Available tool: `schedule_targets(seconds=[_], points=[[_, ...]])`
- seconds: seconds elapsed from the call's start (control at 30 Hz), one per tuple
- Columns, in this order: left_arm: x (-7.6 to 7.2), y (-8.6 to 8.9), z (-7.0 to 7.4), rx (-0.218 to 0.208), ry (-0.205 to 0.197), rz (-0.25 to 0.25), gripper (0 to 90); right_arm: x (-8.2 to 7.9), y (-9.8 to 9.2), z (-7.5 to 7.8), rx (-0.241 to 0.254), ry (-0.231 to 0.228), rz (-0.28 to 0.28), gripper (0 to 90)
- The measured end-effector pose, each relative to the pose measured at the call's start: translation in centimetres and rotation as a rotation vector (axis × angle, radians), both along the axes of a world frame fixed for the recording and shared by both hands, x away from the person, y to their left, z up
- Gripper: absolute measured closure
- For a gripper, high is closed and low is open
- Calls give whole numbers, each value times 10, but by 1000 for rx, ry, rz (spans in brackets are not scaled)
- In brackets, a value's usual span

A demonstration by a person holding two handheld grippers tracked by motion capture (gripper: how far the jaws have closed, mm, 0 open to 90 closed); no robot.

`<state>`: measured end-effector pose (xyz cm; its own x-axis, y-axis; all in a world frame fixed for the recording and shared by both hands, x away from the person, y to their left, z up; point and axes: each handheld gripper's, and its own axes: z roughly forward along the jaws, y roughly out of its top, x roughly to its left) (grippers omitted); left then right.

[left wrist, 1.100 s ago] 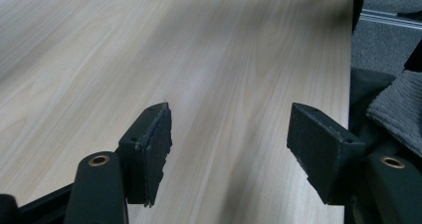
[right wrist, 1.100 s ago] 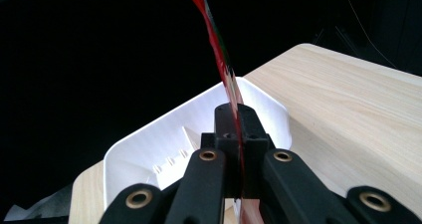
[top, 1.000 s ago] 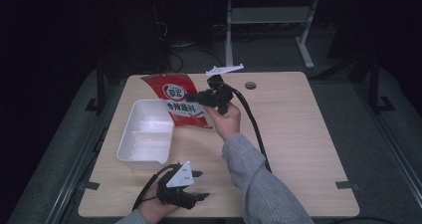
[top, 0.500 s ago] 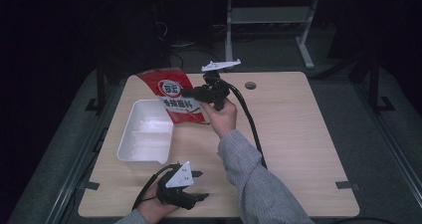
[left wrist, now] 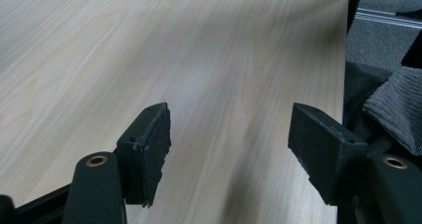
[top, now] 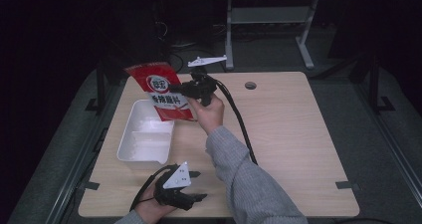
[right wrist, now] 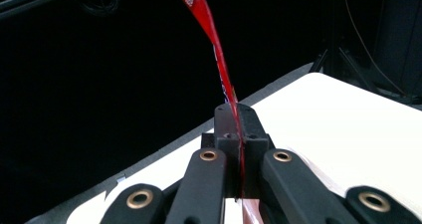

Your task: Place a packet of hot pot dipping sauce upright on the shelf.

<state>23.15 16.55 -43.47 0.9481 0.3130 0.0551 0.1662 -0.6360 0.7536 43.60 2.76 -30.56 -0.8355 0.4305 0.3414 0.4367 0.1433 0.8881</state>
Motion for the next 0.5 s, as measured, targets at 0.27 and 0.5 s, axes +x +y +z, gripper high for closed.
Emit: schedule_targets(seconds=[0.27, 0.5], points=[[1, 1, 0, 7, -2, -5, 321, 17, 29, -14, 0, 25, 17, 895], [1, 0, -1, 11, 4, -5, 321, 30, 48, -33, 26, 82, 23, 894]])
